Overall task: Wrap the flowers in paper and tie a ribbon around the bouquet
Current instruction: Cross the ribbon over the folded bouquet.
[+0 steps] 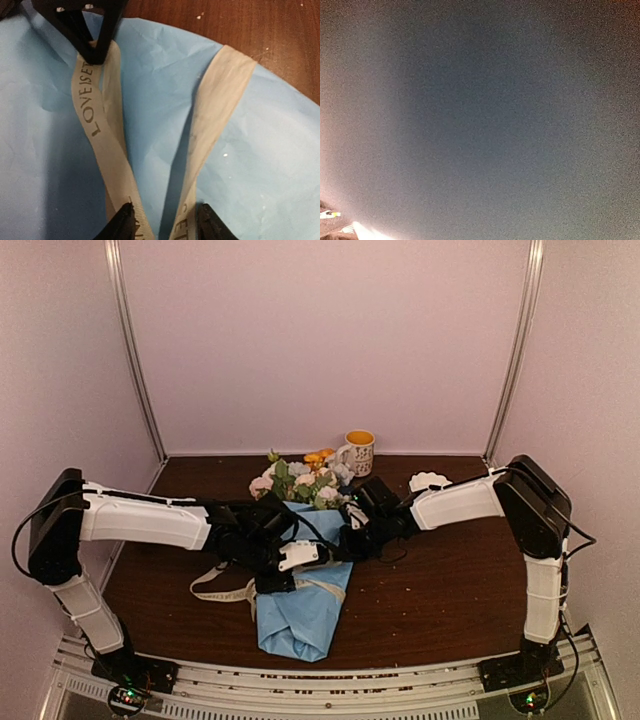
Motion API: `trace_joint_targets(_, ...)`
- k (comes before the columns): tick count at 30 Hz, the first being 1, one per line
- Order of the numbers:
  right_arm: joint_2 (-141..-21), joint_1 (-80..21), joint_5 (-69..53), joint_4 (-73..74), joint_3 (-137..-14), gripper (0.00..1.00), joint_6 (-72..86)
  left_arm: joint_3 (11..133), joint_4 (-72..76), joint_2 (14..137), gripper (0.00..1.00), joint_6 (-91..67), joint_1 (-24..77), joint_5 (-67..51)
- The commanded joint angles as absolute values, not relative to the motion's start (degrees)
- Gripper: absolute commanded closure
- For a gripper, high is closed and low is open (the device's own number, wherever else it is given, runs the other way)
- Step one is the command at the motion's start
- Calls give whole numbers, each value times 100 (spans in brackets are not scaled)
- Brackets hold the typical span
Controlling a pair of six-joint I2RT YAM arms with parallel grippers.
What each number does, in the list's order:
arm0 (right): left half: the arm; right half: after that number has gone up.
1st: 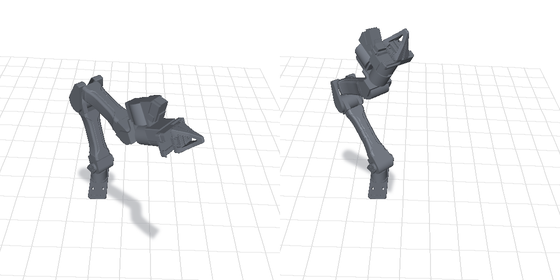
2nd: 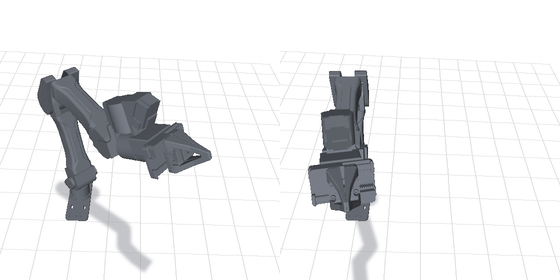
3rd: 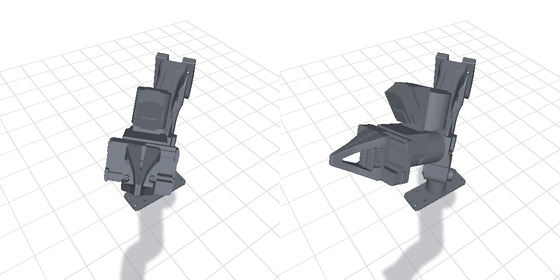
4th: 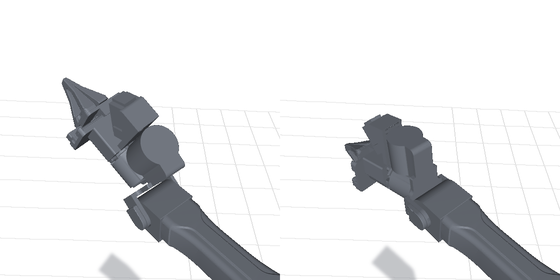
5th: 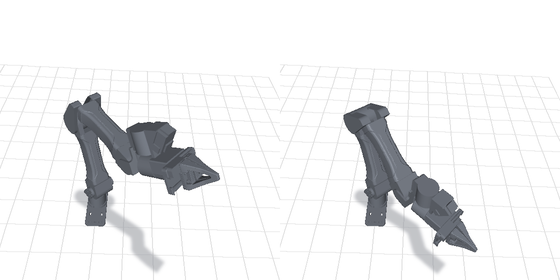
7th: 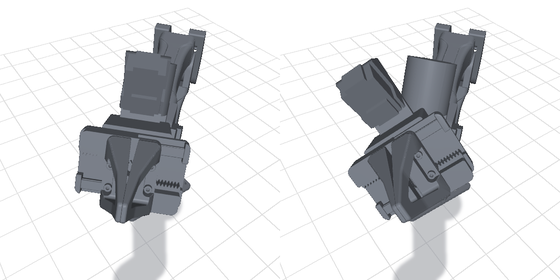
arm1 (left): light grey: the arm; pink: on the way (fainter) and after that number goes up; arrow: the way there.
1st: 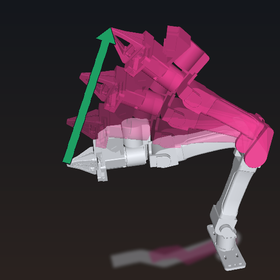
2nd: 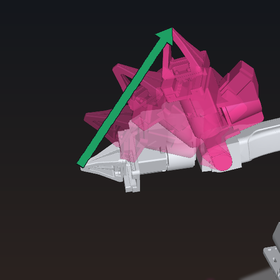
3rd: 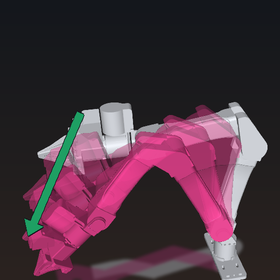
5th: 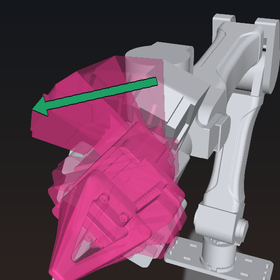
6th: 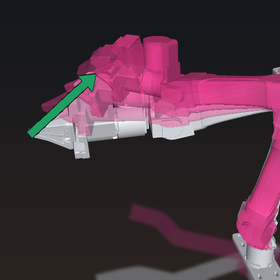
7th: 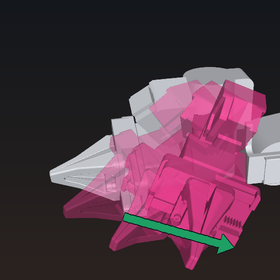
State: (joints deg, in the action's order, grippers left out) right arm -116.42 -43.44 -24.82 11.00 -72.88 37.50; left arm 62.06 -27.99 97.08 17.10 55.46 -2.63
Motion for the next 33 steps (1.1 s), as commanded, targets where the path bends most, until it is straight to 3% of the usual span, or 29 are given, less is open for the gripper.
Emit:
trace_joint_targets(1,-11484,-4460,-2616,1177,-7196,100,3732,6228,-2502,9696,62,1878,5646,590)
trace_joint_targets(6,-11442,-4523,-2667,1215,-7188,100,3715,6188,-2355,9641,100,1782,5660,534)
trace_joint_targets(12,-11394,-4652,-3022,1328,-7157,100,3477,5987,-1981,9267,100,1546,5652,591)
trace_joint_targets(19,-11179,-4973,-3830,1384,-6857,100,2805,5761,-1522,8783,100,1356,5544,-192)
trace_joint_targets(30,-11060,-5032,-4487,1299,-6788,100,2392,5911,-1376,9459,100,924,5074,-460)
trace_joint_targets(33,-10952,-4911,-4449,1209,-6695,95,2557,5976,-1371,9694,100,814,4868,-631)
